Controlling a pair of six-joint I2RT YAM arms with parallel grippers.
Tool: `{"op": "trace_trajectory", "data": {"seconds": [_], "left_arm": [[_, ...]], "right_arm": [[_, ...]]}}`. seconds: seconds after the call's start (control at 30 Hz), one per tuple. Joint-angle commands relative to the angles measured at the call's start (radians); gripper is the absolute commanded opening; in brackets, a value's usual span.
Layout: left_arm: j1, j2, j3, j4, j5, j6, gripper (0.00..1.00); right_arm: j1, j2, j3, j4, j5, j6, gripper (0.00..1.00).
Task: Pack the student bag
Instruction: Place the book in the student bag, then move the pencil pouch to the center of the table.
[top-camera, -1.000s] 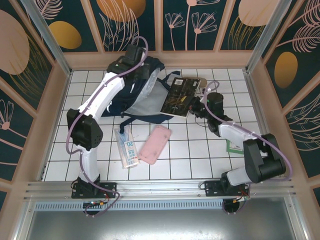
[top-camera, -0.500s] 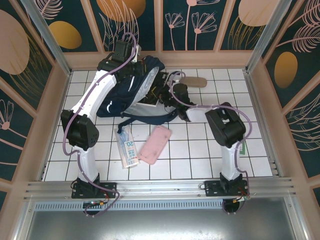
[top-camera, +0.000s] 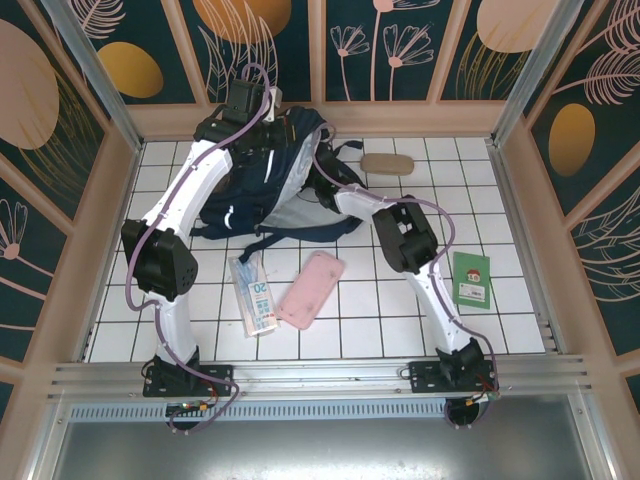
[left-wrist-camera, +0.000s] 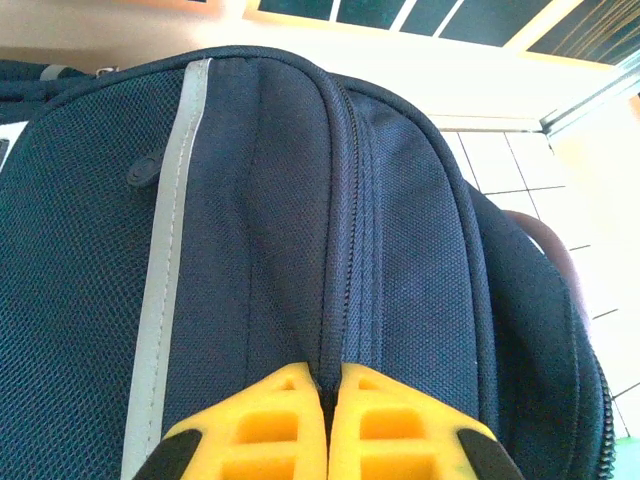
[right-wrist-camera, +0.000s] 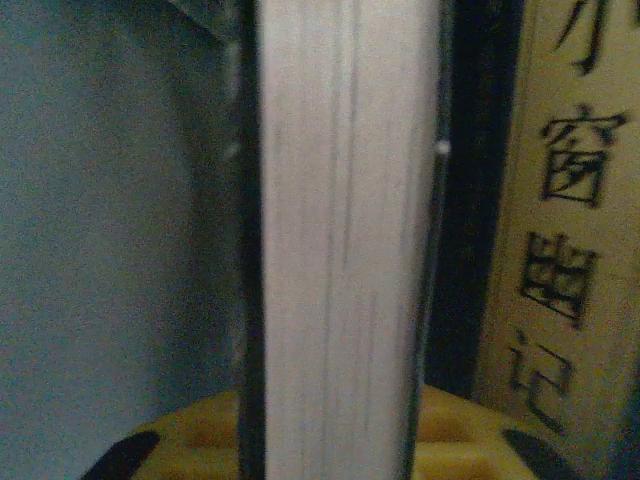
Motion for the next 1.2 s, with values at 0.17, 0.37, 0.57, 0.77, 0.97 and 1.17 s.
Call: {"op": "trace_trajectory", "data": {"seconds": [0.17,0.37,0.57,0.77,0.97,1.17], "left_arm": [[-0.003,-0.054,0.03,0.129,0.031,-0.003,0.0],[0.009,-0.038,0.017,0.129,-0.001,0.006,0.0],[0.016,-0.014,-0.016,0.138,-0.016,0.016,0.0],[0.016,0.011,-0.066,0.162,-0.017,0.02,0.0],[0.015,0.049,-0.111,0.173,-0.024,0.023,0.0],[0.016,0.059,-0.167,0.202,-0.007,0.016,0.0]], "right_arm": [[-0.01,-0.12,0.045,-0.25,-0.018,-0.187,0.62],[-0.037,-0.281,-0.146,-0.269,-0.022,-0.239,0.66],[-0.058,-0.443,-0.37,-0.265,-0.028,-0.29,0.68],[-0.058,-0.648,-0.622,-0.277,0.034,-0.37,0.68],[-0.058,-0.825,-0.8,-0.381,0.12,-0.467,0.69],[-0.058,-0.973,-0.962,-0.466,0.183,-0.516,0.73]]}}
